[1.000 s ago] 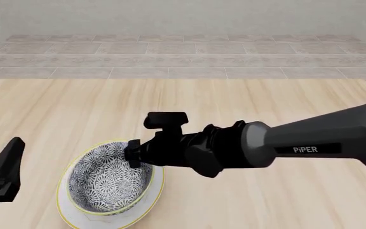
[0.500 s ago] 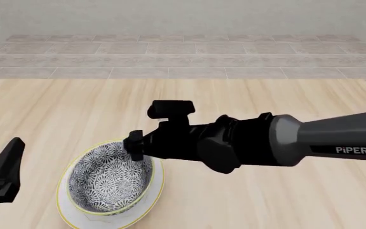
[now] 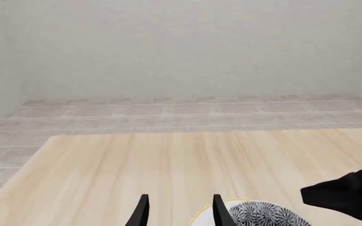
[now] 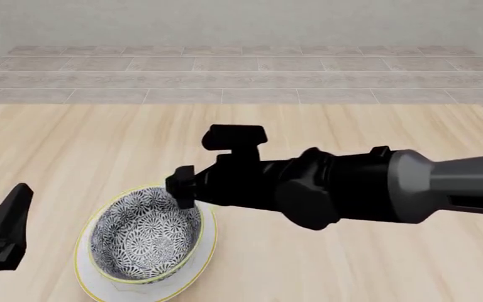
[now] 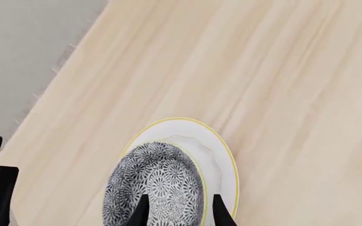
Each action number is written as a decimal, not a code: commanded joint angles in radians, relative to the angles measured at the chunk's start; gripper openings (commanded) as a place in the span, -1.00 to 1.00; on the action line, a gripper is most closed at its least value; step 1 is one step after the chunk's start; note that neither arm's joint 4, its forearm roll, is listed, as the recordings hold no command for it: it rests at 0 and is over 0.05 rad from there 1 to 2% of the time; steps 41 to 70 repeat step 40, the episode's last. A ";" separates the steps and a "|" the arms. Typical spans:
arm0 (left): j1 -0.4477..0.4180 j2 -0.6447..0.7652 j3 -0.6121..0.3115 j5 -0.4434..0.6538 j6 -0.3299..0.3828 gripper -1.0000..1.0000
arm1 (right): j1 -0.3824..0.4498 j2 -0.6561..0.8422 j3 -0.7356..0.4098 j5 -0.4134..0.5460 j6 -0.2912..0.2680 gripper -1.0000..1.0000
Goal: Put the bowl on the plate.
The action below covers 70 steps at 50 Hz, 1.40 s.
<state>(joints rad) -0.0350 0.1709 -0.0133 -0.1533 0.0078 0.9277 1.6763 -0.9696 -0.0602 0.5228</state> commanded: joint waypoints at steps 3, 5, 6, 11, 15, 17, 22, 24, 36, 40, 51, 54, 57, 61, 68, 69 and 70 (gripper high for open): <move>-0.007 -0.034 -0.007 0.033 0.013 1.00 | 0.003 -0.041 0.029 -0.009 -0.002 1.00; -0.009 -0.040 -0.008 0.040 0.016 1.00 | 0.004 -0.046 0.039 -0.016 0.001 1.00; -0.010 -0.041 -0.008 0.042 0.017 1.00 | 0.005 -0.049 0.043 -0.018 0.002 1.00; -0.018 -0.038 -0.007 0.040 0.024 1.00 | 0.004 -0.060 0.073 -0.043 0.005 1.00; -0.033 0.000 0.005 0.001 0.030 1.00 | -0.002 -0.072 0.109 -0.075 0.015 1.00; -0.040 0.015 0.008 -0.015 0.032 1.00 | -0.003 -0.076 0.119 -0.083 0.021 1.00; -0.052 0.058 0.011 -0.057 0.031 1.00 | 0.000 -0.103 0.161 -0.115 0.024 1.00; -0.057 0.083 0.012 -0.081 0.032 1.00 | 0.002 -0.110 0.183 -0.136 0.037 1.00; -0.066 0.214 0.000 -0.255 0.015 1.00 | -0.045 -0.101 0.267 -0.250 0.047 1.00; -0.072 0.178 -0.050 -0.221 0.010 1.00 | -0.055 -0.087 0.293 -0.298 0.055 1.00; -0.072 0.178 -0.050 -0.221 0.010 1.00 | -0.055 -0.087 0.293 -0.298 0.055 1.00; -0.072 0.178 -0.050 -0.221 0.010 1.00 | -0.055 -0.087 0.293 -0.298 0.055 1.00; -0.072 0.178 -0.050 -0.221 0.010 1.00 | -0.055 -0.087 0.293 -0.298 0.055 1.00; -0.072 0.178 -0.050 -0.221 0.010 1.00 | -0.055 -0.087 0.293 -0.298 0.055 1.00; -0.072 0.178 -0.050 -0.221 0.010 1.00 | -0.055 -0.087 0.293 -0.298 0.055 1.00; -0.072 0.178 -0.050 -0.221 0.010 1.00 | -0.055 -0.087 0.293 -0.298 0.055 1.00; -0.072 0.178 -0.050 -0.221 0.010 1.00 | -0.055 -0.087 0.293 -0.298 0.055 1.00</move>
